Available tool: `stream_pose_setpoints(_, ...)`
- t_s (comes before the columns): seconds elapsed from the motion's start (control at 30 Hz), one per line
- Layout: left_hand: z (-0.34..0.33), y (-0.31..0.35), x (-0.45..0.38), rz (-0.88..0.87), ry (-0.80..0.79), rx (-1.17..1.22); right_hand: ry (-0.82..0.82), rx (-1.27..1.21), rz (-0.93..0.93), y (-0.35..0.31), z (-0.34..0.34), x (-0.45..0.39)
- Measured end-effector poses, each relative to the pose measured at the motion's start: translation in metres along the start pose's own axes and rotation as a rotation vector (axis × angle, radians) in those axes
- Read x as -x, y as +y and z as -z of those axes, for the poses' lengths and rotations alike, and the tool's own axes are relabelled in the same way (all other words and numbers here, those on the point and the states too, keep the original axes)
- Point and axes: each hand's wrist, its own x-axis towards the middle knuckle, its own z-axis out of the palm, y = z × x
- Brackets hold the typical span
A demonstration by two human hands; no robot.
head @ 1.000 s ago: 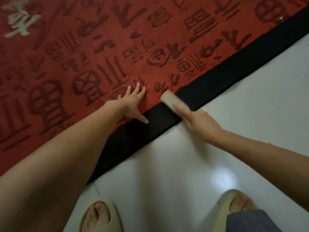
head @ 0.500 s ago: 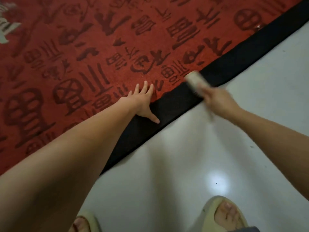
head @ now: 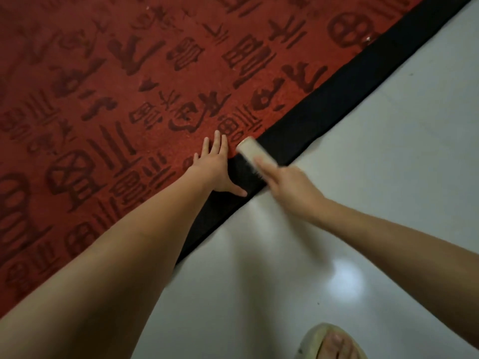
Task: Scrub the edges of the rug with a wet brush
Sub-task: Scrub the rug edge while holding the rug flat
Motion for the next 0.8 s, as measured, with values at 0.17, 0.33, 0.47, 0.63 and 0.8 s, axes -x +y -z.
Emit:
stream_pose_setpoints(0.17,0.006,-0.011,0.003,0.004,-0.023,-0.062,0.033,0.071,-0.077,0.024,0.023,-0.033)
stream_pose_setpoints(0.33,-0.003,-0.025,0.016,-0.023,-0.082,-0.231,0.054,-0.08,-0.075,-0.033,-0.034,-0.005)
stream_pose_setpoints(0.47,-0.012,-0.047,0.029,-0.039,-0.051,-0.243,-0.008,0.11,-0.012,-0.015,-0.009,-0.024)
stream_pose_setpoints(0.63,-0.022,-0.061,0.034,-0.043,0.005,-0.156,0.093,0.018,-0.193,-0.055,-0.033,-0.015)
stream_pose_setpoints(0.8,-0.03,-0.08,0.045,-0.045,0.027,-0.111,-0.117,0.294,0.105,-0.056,-0.029,-0.015)
